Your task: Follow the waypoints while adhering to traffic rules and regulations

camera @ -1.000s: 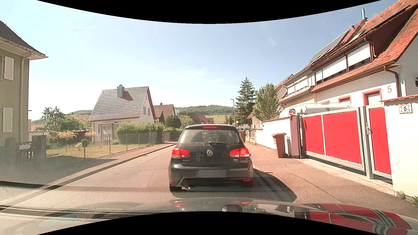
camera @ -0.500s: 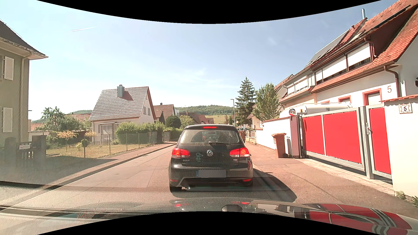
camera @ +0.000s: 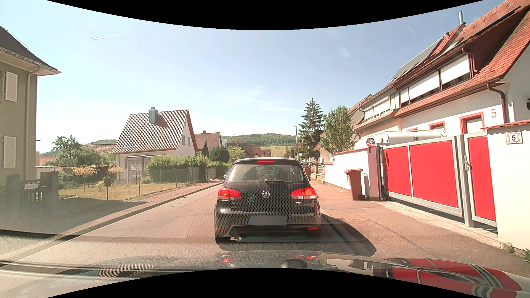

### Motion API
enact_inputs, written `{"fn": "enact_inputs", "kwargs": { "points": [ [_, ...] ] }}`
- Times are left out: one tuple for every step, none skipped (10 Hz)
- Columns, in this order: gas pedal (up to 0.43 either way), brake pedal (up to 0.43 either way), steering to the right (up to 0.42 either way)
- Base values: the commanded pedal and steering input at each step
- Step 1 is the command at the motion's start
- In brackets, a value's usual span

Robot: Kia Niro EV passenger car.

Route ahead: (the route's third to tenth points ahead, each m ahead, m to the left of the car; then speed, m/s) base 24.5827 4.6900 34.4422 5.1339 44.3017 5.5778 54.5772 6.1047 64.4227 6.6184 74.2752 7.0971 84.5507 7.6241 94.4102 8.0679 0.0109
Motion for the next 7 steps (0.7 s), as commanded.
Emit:
{"fn": "enact_inputs", "kwargs": {
  "points": [
    [0.000,0.220,0.000],
    [0.000,0.220,0.000],
    [0.000,0.220,-0.001],
    [0.000,0.220,-0.001],
    [0.000,0.220,0.000],
    [0.000,0.220,0.000],
    [0.000,0.220,0.000]
  ]
}}
